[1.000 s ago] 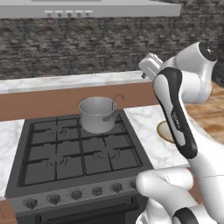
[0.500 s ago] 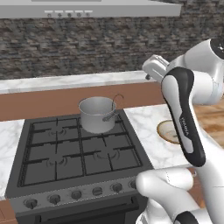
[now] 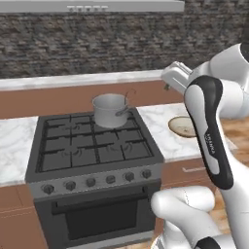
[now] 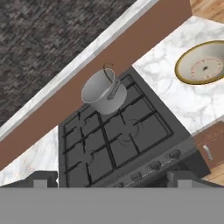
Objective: Open the cabinet and move the ladle to the pot. Then close the cabinet.
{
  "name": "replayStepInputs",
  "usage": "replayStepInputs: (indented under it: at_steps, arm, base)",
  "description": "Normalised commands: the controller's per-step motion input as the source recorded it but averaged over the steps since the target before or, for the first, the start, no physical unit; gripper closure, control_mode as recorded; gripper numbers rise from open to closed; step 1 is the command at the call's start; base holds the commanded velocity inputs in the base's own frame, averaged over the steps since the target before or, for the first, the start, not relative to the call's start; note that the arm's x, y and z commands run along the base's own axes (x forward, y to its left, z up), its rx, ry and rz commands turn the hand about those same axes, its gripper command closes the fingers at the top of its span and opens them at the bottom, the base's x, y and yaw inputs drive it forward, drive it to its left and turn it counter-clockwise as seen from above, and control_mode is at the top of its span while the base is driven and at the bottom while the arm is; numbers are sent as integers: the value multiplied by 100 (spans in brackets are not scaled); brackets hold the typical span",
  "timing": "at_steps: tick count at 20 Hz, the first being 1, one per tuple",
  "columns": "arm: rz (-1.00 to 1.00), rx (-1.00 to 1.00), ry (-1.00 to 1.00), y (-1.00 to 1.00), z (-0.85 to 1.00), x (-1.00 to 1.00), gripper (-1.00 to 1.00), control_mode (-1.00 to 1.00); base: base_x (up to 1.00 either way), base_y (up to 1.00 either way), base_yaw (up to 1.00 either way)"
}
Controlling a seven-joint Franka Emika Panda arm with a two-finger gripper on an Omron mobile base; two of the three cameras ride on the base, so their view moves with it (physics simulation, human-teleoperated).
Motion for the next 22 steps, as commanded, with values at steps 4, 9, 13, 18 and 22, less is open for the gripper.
replayStepInputs:
  at_steps: [4, 9, 13, 18, 22]
  arm:
    - [0, 0, 0, 0, 0, 0, -100, 100]
    - [0, 0, 0, 0, 0, 0, -100, 100]
    - [0, 0, 0, 0, 0, 0, -100, 100]
    - [0, 0, 0, 0, 0, 0, -100, 100]
    - [0, 0, 0, 0, 0, 0, -100, 100]
  base:
    - [-17, 73, 20]
    - [0, 8, 90]
    - [0, 0, 100]
    - [0, 0, 100]
    - [0, 0, 100]
